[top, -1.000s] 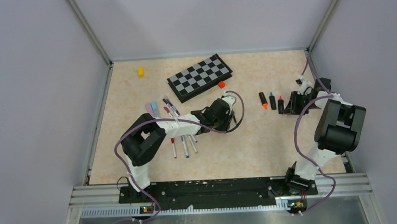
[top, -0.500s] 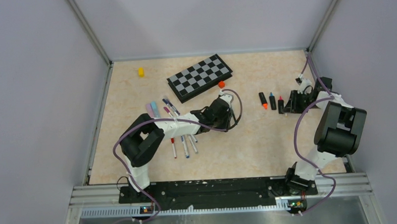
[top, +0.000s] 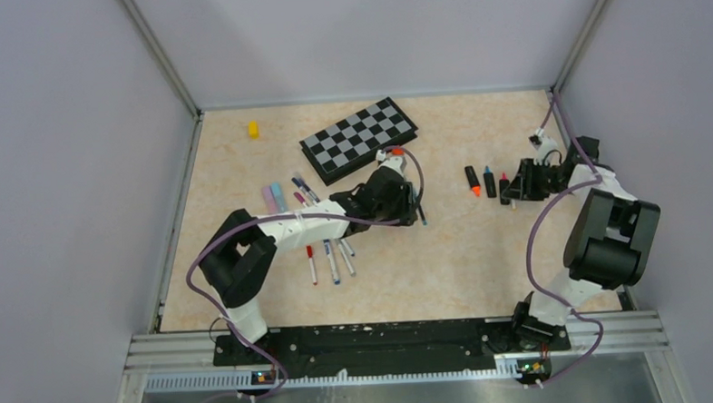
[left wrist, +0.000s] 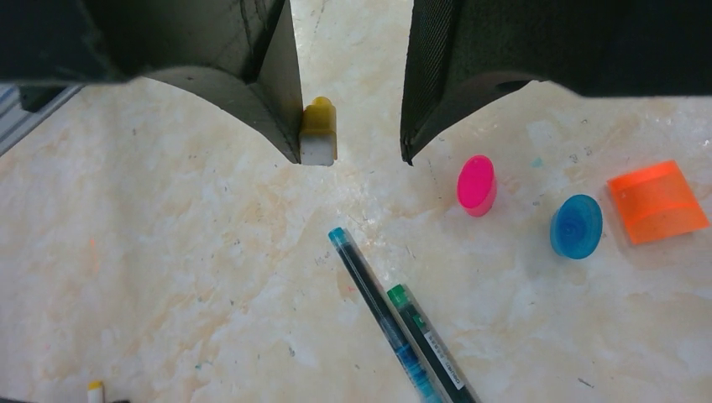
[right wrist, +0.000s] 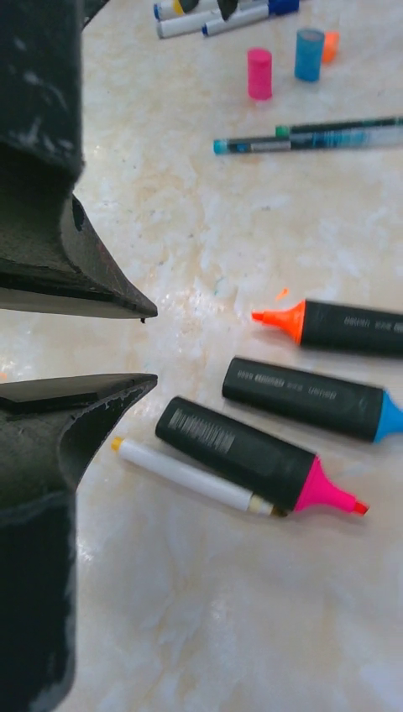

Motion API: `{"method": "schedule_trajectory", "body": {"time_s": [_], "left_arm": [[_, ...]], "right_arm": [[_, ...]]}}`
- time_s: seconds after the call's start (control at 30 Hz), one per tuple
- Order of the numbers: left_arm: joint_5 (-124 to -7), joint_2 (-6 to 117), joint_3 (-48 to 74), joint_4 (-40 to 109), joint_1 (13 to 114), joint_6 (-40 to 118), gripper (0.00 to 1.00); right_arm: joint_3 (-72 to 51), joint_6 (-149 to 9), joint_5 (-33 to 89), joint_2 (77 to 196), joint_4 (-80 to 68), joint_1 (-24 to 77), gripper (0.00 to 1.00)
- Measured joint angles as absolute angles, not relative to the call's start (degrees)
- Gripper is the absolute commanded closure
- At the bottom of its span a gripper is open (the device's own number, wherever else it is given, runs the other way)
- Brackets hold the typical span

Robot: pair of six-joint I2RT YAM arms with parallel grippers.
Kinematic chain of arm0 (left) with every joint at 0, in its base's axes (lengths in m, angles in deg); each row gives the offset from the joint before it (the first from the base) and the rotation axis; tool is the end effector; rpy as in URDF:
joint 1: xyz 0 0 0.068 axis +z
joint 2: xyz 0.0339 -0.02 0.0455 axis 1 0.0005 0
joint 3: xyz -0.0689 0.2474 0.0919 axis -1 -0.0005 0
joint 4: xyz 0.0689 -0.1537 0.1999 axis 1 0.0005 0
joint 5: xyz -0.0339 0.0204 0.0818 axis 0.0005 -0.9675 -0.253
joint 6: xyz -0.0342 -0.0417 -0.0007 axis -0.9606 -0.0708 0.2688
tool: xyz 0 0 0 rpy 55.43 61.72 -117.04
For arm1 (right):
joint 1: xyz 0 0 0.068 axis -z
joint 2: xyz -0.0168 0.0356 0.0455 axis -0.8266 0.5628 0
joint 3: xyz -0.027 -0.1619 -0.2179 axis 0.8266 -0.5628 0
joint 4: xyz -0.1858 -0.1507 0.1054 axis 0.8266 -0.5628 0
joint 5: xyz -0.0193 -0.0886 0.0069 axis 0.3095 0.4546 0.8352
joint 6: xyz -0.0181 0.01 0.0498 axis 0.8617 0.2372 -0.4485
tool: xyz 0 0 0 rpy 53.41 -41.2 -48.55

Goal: Open the pen caps
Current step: Place the pen at the center of the board, then place the pen cap at the center of the board.

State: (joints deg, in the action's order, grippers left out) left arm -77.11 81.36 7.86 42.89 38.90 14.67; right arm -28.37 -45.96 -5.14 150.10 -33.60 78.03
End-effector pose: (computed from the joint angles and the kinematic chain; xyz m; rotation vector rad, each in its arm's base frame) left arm 0.2476 -0.3034 0.2093 0.2791 2.3779 -0.7032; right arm 0.2997 -0.0978 0.1855 -0.0923 2.4363 0.6637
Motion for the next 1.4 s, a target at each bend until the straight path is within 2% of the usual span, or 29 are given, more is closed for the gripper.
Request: {"method": "schedule_trajectory", "body": {"time_s": [0.2, 0.4, 0.47, 0.5, 0.57, 0.67, 0.83, 1.03, 1.4], "left_arm": [[-75.0, 81.0, 7.9, 42.7, 40.7, 9.2, 0.51], [-73.9, 81.0, 7.9, 43.3, 41.0, 5.2, 0.54], [-73.6, 81.0, 8.4, 44.9, 41.1, 3.9, 0.58], [-73.5, 81.0, 8.7, 45.9, 41.2, 3.1, 0.60], [-73.4, 81.0, 9.6, 47.8, 41.2, 1.6, 0.63], [-73.3, 81.0, 10.0, 49.3, 41.2, -0.7, 0.65], [-72.4, 81.0, 9.7, 51.3, 41.3, -4.6, 0.65], [-71.0, 81.0, 9.6, 51.8, 41.3, -7.3, 0.65], [-68.7, 81.7, 9.5, 51.7, 41.3, -9.2, 0.64]], "right_arm": [[-28.5, -40.3, -13.4, 146.9, -35.7, 76.2, 0.71], [-31.9, -27.8, -23.5, 140.9, -38.0, 67.0, 0.78], [-35.4, -19.2, -28.1, 137.7, -39.3, 64.0, 0.78], [-37.7, -13.1, -30.6, 135.9, -40.8, 62.7, 0.81], [-42.4, -0.3, -34.9, 132.7, -44.8, 60.8, 1.00], [-48.7, 18.9, -39.2, 130.3, -51.7, 59.2, 1.00], [-50.7, 37.4, -39.3, 130.1, -54.9, 53.6, 1.00], [-53.1, 33.1, -32.5, 125.4, -41.8, 41.1, 1.00], [-54.2, 16.7, -20.0, 127.1, -20.4, 31.3, 1.00]]}}
